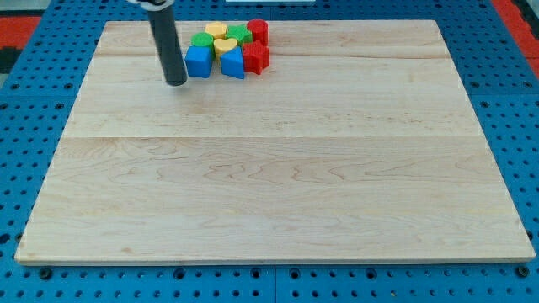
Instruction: Separate the blue triangle from group of blocks
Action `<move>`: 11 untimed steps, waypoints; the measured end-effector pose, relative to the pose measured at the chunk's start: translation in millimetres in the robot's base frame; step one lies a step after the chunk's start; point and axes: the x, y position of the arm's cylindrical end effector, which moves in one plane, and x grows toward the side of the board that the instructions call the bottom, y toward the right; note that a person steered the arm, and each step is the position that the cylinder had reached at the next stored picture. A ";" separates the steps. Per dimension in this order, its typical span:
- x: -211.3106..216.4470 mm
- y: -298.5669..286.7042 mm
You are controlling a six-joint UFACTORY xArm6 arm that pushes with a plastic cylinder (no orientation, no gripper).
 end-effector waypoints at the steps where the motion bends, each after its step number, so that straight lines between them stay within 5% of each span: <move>1: 11.0 -53.4; 2: -38.2 -75.3; 3: -47.7 -17.2; 4: -44.2 63.4; 6: -62.2 34.1; 11: -50.8 164.0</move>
